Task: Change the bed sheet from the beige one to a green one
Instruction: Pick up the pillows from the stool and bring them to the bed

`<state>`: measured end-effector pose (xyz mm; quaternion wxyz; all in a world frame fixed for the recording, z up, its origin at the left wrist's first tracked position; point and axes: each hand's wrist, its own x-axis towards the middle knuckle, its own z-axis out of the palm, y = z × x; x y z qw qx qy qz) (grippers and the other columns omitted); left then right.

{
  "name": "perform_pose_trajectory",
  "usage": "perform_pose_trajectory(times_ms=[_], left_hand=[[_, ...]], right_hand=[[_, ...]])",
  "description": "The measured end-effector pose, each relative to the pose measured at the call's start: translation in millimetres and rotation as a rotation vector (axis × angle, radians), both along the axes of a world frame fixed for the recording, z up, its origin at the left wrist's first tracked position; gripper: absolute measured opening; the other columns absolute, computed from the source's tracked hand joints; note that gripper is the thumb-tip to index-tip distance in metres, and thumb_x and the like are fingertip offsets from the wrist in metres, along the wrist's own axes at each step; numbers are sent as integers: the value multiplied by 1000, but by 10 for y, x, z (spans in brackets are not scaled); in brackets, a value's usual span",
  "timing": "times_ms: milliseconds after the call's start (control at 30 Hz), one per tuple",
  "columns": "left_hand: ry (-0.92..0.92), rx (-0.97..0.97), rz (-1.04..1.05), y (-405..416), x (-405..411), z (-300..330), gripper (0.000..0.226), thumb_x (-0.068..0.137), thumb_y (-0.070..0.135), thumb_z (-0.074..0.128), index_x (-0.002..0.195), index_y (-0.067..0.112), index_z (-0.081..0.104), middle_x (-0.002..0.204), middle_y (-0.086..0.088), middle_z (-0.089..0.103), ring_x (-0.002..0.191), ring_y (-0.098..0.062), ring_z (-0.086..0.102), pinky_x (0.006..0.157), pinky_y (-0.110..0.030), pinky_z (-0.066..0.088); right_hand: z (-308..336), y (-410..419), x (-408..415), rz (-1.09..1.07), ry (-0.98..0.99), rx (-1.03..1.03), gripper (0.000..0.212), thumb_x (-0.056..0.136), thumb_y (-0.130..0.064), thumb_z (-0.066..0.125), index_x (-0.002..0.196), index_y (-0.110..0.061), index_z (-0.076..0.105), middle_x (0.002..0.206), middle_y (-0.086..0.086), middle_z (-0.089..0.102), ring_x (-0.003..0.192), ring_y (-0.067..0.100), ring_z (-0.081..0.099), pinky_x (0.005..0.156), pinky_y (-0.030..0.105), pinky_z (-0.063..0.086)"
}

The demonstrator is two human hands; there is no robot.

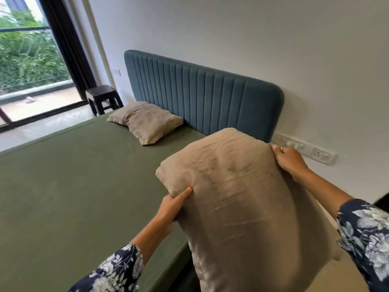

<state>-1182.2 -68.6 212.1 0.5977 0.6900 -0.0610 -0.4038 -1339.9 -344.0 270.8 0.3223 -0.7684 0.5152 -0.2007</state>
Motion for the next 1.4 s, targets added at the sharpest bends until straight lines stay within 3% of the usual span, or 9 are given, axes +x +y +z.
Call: perform_pose_trajectory(times_ms=[367, 500, 600, 733, 967, 1200, 1267, 1300, 1400], left_hand=[[172, 33, 164, -1569, 1541, -634, 53, 81, 45, 70, 126, 21, 56, 120, 3, 64, 111, -17, 57, 91, -34, 43], [273, 63, 266, -1987, 1933, -807, 58, 78, 43, 74, 127, 19, 54, 120, 2, 63, 101, -14, 58, 92, -32, 43], [351, 93, 334, -2317, 2277, -1111, 81, 57, 50, 85, 124, 17, 55, 113, -1, 67, 100, -19, 62, 93, -35, 48], [373, 185, 402, -2706, 2576, -1323, 43, 80, 30, 75, 115, 10, 61, 100, -6, 71, 85, -20, 64, 64, -26, 46], [425, 256, 416, -3172, 3098, -1764, 16, 89, 20, 67, 99, 7, 66, 72, 2, 74, 63, -10, 67, 44, -15, 45], [314, 271, 432, -3408, 3564, -2009, 28, 87, 22, 69, 110, 6, 64, 95, -1, 68, 77, -13, 63, 46, -14, 46], [266, 242, 411, -3482, 3657, -2048, 28, 90, 22, 64, 116, 12, 58, 104, 6, 63, 76, -3, 61, 53, -11, 47], [263, 222, 385, -3526, 3676, -2048, 30, 93, 22, 61, 121, 17, 53, 109, 10, 60, 79, 0, 61, 66, -13, 47], [324, 204, 304, -3574, 3519, -2251, 67, 88, 33, 65, 142, 29, 27, 136, 10, 43, 117, -8, 46, 96, -26, 34]], right_hand=[[-510, -1775, 2009, 148, 68, 16, 48, 102, -39, 36, 112, -4, 67, 121, 15, 63, 110, 35, 56, 82, 36, 40], [-771, -2237, 2513, 202, 118, 48, 47, 102, -37, 36, 109, -1, 66, 115, 22, 64, 109, 37, 57, 76, 35, 38], [-1053, -2621, 2936, 258, 158, 95, 47, 102, -36, 36, 110, -1, 66, 114, 22, 65, 107, 37, 57, 76, 35, 38], [-1450, -3032, 3389, 311, 187, 177, 47, 102, -36, 37, 112, 0, 66, 114, 23, 65, 108, 38, 58, 82, 38, 43], [-2078, -3622, 4038, 388, 214, 316, 45, 102, -35, 37, 123, -3, 61, 123, 15, 63, 116, 33, 55, 94, 37, 44], [-2510, -3863, 4498, 313, 96, 439, 48, 102, -34, 36, 120, 3, 60, 120, 17, 63, 113, 34, 55, 93, 39, 44], [-2626, -3949, 4622, 280, 77, 482, 49, 102, -36, 35, 121, 2, 59, 120, 11, 62, 115, 31, 54, 97, 40, 43], [-2676, -3998, 4672, 284, 64, 518, 49, 102, -37, 35, 129, -1, 55, 123, 5, 58, 120, 28, 51, 101, 37, 41], [-3033, -4131, 4708, 392, 190, 616, 53, 100, -39, 40, 148, -18, 31, 145, 5, 42, 133, 24, 41, 112, 36, 31]])
